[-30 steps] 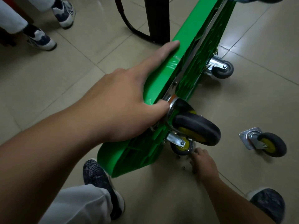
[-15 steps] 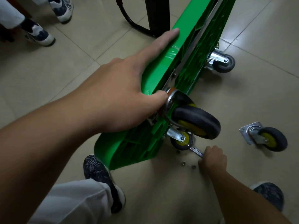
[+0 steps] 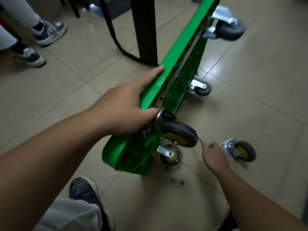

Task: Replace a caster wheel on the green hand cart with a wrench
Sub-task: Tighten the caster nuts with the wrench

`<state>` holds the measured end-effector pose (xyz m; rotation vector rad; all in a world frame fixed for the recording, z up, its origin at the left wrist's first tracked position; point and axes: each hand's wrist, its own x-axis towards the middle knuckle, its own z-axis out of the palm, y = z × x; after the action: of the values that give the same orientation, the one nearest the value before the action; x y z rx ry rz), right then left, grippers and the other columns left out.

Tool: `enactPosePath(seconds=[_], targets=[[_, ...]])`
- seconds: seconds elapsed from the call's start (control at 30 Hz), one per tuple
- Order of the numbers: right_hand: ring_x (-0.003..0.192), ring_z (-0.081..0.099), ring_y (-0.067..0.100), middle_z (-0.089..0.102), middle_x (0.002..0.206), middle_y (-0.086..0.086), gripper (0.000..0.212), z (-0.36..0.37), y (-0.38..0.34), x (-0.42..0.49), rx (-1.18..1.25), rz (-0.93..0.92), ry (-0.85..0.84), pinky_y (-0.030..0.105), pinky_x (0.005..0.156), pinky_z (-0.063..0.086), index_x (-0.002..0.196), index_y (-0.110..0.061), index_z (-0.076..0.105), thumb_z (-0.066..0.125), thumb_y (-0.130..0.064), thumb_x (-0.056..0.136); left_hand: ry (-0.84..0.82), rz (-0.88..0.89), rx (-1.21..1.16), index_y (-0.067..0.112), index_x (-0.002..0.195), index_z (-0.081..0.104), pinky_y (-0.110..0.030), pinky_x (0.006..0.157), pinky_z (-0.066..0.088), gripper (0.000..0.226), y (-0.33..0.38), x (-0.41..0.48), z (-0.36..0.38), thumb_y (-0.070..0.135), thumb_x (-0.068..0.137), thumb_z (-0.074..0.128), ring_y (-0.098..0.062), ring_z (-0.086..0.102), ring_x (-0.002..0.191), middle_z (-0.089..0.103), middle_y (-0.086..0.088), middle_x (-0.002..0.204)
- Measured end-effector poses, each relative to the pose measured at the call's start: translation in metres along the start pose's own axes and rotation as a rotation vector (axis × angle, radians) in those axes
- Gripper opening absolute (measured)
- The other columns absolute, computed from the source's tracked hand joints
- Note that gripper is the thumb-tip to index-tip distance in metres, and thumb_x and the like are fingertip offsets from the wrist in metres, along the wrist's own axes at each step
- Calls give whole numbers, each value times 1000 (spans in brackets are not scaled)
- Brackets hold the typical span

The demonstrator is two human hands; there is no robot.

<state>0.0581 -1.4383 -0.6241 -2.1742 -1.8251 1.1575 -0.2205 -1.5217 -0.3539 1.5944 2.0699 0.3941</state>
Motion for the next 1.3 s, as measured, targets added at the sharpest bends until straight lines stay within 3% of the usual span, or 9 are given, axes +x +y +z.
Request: enactPosePath(seconds=[0.07,0.17,0.3,0.47,0.6,0.83,0.97,1.2,1.3], targets=[[89,62,31,65,88,9,43,-58,-30,-9,66,-110,133,38,80,48,86,-17,65,37,-46,101,22,8,4,75,145,6,-42,81,61,92,2,0,1,45,83,68,-20,71,83,68,0,131],[72,65,28,65,71,2,28,-136,-73,-46,168,-348,312,34,65,46,82,-19,65,51,-34,101,60,5,18,69,150,11,-36,79,58,94,11,1,3,38,85,70,-22,69,85,69,-2,127],[49,53,17,69,69,4,7,-177,-108,-129,399,-503,235,31,49,44,93,-17,57,58,-19,100,102,7,-13,62,153,17,-36,85,55,90,29,2,10,37,86,72,-25,67,99,65,-1,133],[55,45,10,53,62,-7,22,-112,-106,-204,619,-439,159,30,55,36,91,-24,63,47,-33,103,86,30,-70,61,154,17,-38,79,58,87,37,6,14,36,89,69,-24,69,87,68,-2,126],[68,59,3,64,75,-12,16,-51,-103,-220,726,-422,187,19,60,45,95,-26,62,48,-27,104,38,54,-135,63,152,18,-43,77,62,84,30,11,10,40,90,70,-19,72,78,71,-1,109],[80,60,37,63,86,7,16,-15,-104,-207,769,-501,54,59,70,51,106,-38,55,41,-44,102,7,56,-94,59,154,10,-44,80,62,85,31,16,11,39,95,67,-17,71,81,64,1,116],[81,61,24,62,92,-2,16,-4,-111,-202,751,-516,22,53,73,52,109,-39,53,38,-38,106,-91,80,0,64,151,-9,-36,78,60,99,36,23,5,32,96,66,-14,70,81,53,7,122],[101,62,6,64,104,-18,22,11,-113,-193,661,-497,-141,41,89,54,120,-37,50,32,-35,108,-141,92,60,60,154,-8,-45,81,62,101,44,30,6,27,94,66,-19,72,82,60,-5,137],[100,61,6,65,108,-11,22,11,-119,-185,567,-540,-133,38,88,53,122,-39,46,31,-31,108,-115,103,65,58,155,-6,-43,78,62,98,43,30,6,24,96,63,-17,71,79,59,-3,132]])
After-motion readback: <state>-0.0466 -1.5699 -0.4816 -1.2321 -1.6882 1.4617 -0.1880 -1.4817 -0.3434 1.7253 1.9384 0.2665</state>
